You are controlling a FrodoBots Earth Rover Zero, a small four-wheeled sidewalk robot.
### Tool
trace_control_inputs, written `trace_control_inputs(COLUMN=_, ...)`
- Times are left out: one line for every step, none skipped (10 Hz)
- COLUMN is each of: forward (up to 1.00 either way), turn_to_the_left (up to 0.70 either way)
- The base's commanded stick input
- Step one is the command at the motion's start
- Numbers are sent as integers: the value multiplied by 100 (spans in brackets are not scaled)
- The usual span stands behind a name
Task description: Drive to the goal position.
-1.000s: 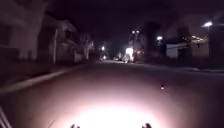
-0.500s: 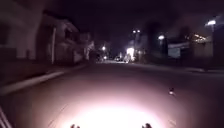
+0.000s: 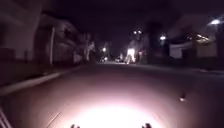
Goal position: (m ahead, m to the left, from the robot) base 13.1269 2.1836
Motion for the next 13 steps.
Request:
trace_control_inputs(forward=70, turn_to_the_left=0)
trace_control_inputs(forward=70, turn_to_the_left=0)
trace_control_inputs(forward=70, turn_to_the_left=0)
trace_control_inputs(forward=70, turn_to_the_left=0)
trace_control_inputs(forward=70, turn_to_the_left=0)
trace_control_inputs(forward=70, turn_to_the_left=0)
trace_control_inputs(forward=70, turn_to_the_left=0)
trace_control_inputs(forward=70, turn_to_the_left=0)
trace_control_inputs(forward=70, turn_to_the_left=0)
trace_control_inputs(forward=70, turn_to_the_left=0)
trace_control_inputs(forward=70, turn_to_the_left=0)
trace_control_inputs(forward=70, turn_to_the_left=0)
trace_control_inputs(forward=70, turn_to_the_left=0)
